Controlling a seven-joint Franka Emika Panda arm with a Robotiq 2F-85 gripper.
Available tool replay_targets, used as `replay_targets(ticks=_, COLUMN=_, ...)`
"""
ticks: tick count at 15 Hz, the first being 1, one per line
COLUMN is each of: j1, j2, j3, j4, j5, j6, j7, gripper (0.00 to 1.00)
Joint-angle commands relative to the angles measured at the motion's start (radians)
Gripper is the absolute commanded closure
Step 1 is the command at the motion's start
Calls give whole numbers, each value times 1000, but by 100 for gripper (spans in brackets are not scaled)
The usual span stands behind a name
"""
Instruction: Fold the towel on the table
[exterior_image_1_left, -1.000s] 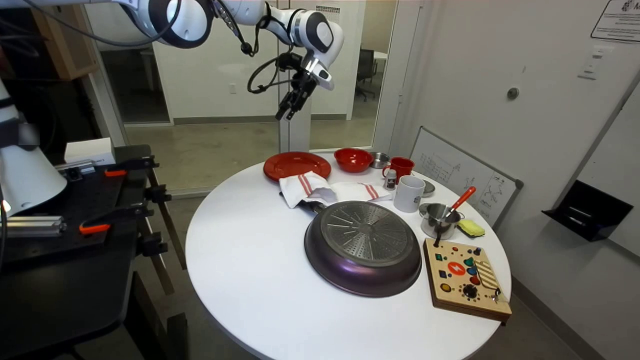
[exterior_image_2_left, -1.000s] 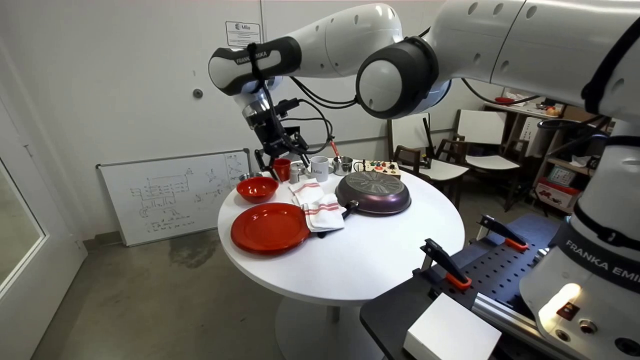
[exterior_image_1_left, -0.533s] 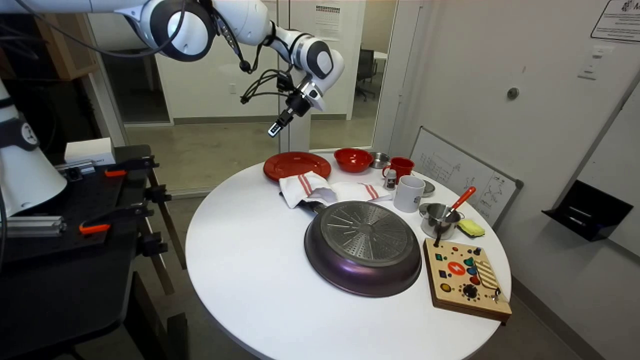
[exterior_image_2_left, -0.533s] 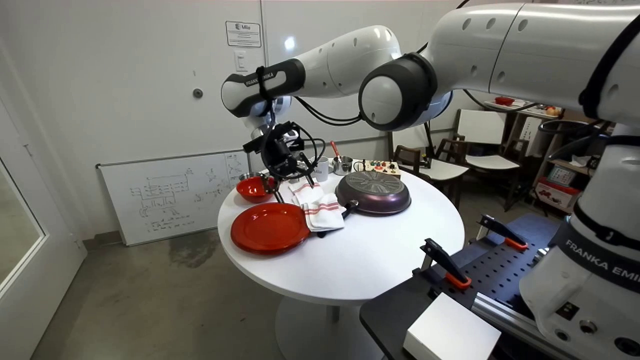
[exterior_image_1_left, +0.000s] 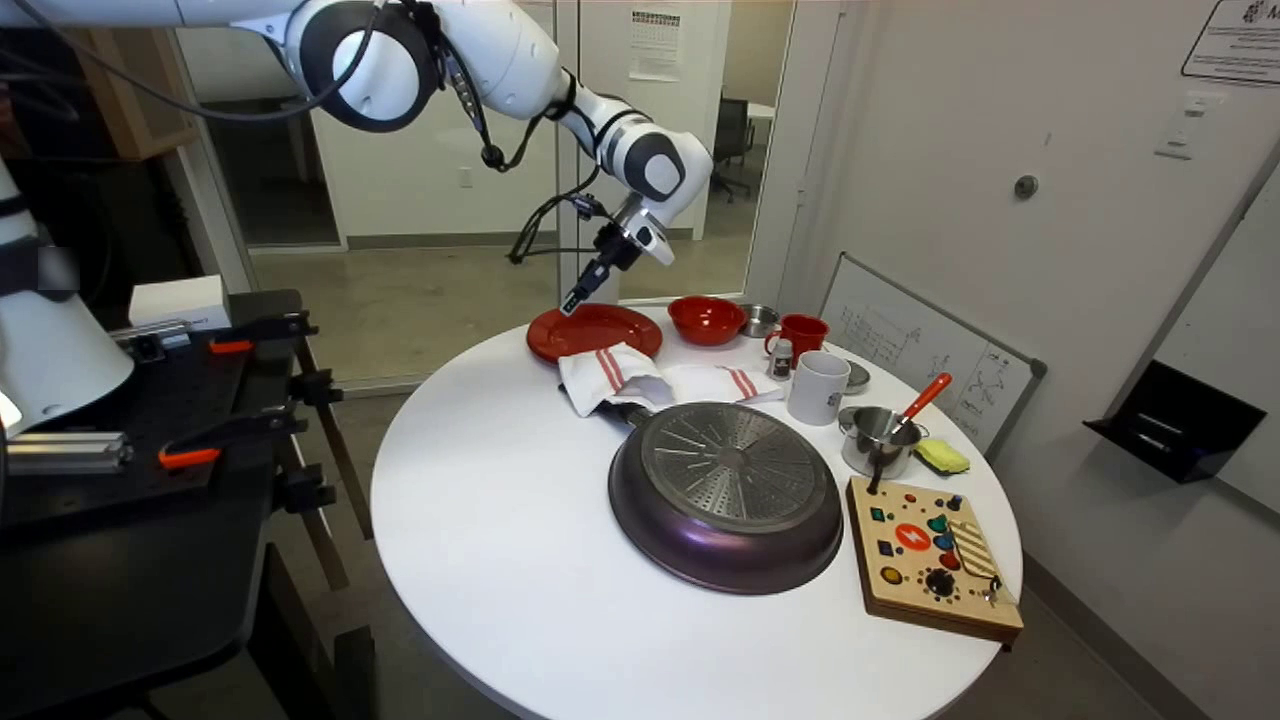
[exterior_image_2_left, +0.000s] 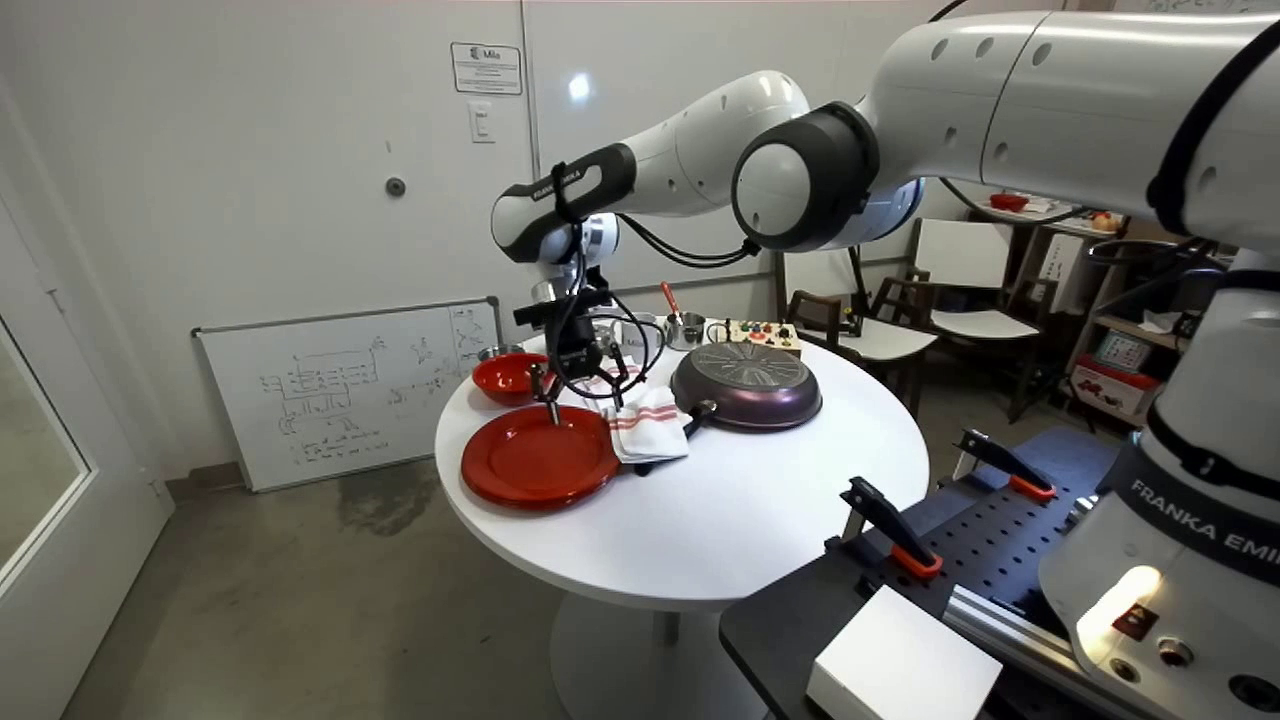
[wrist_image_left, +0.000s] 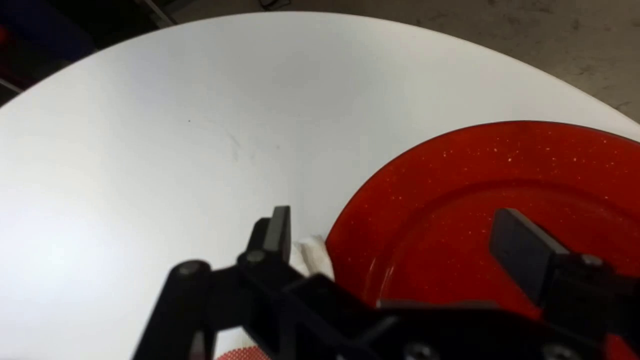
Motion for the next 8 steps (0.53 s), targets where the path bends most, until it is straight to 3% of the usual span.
replay_targets(ticks=1, j1=-46, j2=0, j3=18, j4=-59, j5=18, j6=62, j7=-211, gripper=0)
replay_targets(ticks=8, j1=-103, j2=-128, j3=-23, j4=-401, j5=-45, j6=234, j7=-433, gripper=0)
